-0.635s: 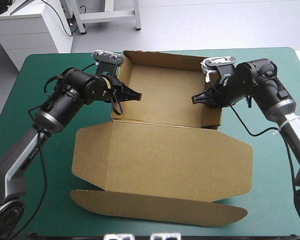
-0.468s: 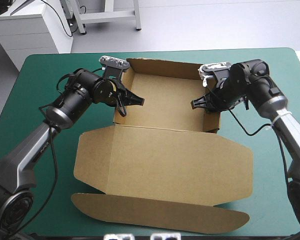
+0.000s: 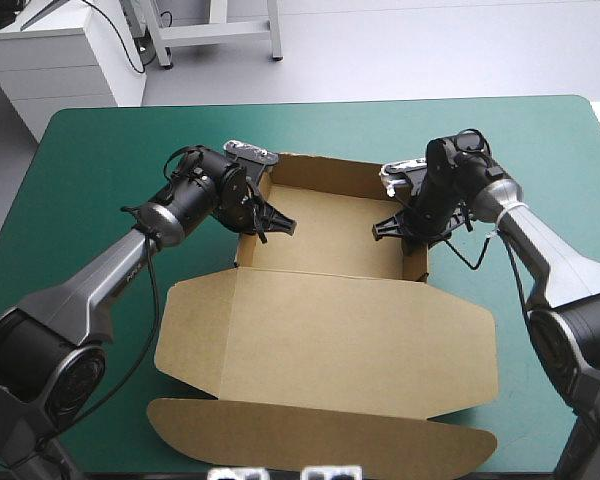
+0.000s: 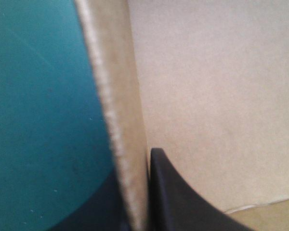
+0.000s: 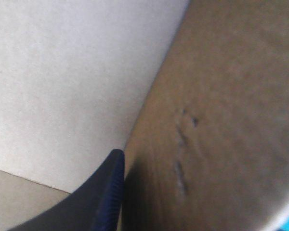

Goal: Fold the box

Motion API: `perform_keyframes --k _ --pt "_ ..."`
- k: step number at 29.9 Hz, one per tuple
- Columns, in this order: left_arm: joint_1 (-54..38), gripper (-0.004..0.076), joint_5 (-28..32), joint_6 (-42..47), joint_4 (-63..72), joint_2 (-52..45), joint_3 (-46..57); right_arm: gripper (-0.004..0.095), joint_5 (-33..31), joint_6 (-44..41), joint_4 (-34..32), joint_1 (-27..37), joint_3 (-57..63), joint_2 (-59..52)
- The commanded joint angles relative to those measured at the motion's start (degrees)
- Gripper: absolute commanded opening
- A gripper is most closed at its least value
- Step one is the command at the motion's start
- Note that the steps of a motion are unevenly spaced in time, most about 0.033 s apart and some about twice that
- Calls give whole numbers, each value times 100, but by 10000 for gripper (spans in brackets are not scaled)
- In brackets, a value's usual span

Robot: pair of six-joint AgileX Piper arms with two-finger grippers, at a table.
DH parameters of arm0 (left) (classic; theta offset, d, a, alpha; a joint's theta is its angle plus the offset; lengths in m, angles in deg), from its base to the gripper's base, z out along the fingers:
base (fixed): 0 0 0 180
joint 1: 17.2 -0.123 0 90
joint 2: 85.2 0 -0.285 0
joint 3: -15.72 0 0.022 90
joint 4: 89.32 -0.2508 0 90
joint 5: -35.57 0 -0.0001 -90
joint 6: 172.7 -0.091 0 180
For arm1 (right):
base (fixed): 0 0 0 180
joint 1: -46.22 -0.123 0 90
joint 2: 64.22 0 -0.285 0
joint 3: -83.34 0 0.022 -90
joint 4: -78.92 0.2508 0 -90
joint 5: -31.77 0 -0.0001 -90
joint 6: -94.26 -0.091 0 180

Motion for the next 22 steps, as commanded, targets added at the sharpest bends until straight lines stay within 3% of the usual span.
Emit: perform_keyframes --k 1,9,16,19,22 --pt "78 -8 183 -342 363 -220 -173 -14 237 197 184 -9 -184 -90" --pt "-201 -8 -445 -252 756 183 -173 -14 237 221 79 2 -184 -53" --pt "-264 -8 -363 -270 779 230 -173 8 188 230 12 2 -184 -53" --pt "-264 0 -357 -270 779 230 -173 148 130 254 -2 2 -184 -53" --pt "-264 71 -368 -270 779 218 -173 445 73 357 32 2 -184 -53"
